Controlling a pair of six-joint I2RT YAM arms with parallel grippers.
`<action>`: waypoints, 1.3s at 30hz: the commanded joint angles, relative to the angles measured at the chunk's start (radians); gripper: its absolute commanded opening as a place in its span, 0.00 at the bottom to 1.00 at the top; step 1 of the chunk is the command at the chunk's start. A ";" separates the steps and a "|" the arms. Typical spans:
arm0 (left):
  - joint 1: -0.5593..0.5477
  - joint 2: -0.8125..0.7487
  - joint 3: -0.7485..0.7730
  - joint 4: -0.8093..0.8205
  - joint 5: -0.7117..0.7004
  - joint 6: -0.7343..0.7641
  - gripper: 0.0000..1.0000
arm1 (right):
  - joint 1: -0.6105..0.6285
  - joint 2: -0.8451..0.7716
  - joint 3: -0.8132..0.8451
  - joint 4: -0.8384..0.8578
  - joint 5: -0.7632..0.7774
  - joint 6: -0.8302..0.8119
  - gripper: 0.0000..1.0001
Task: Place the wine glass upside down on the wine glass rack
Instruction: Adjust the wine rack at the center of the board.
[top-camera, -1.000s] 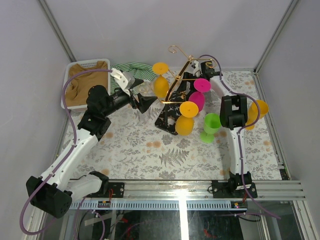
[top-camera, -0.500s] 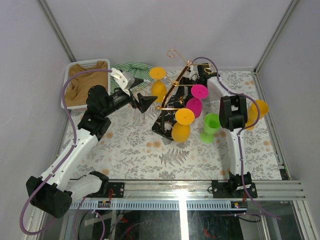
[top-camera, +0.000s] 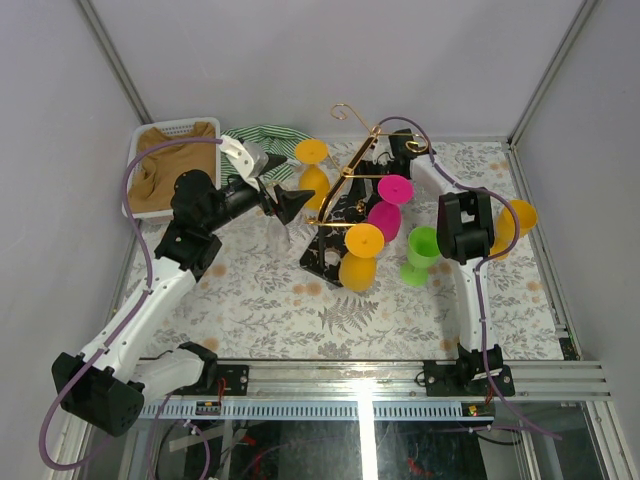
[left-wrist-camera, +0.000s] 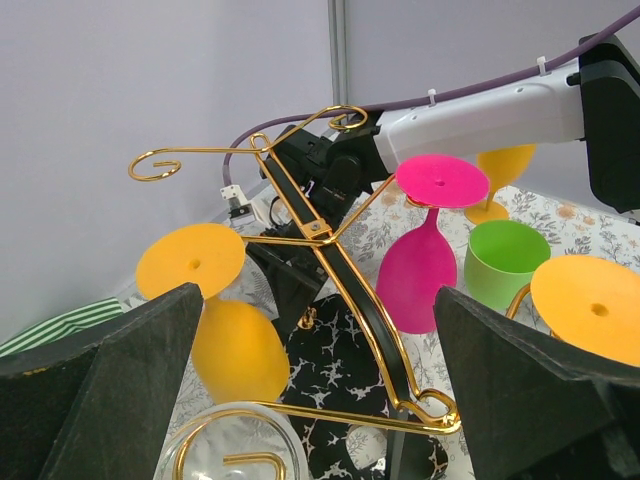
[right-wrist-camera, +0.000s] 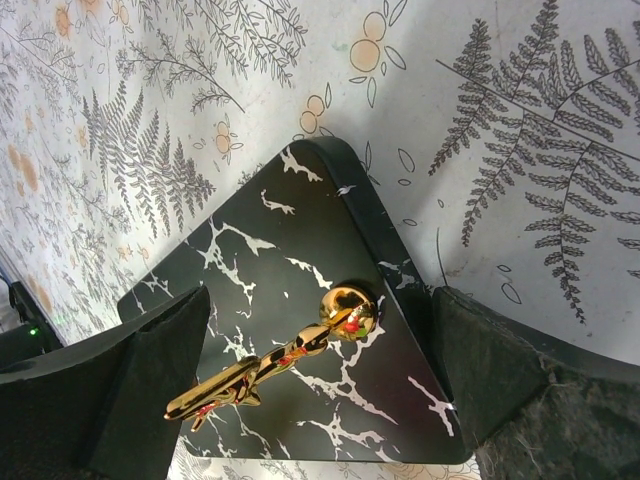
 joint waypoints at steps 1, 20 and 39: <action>-0.007 -0.012 0.036 0.064 0.000 0.002 1.00 | 0.046 -0.023 -0.035 -0.128 -0.033 0.024 1.00; -0.007 -0.022 0.045 0.049 -0.007 0.000 1.00 | -0.134 -0.092 -0.123 -0.001 -0.028 0.118 0.99; -0.007 -0.013 0.053 0.050 -0.011 -0.003 1.00 | -0.235 -0.061 -0.113 0.029 -0.007 0.117 0.99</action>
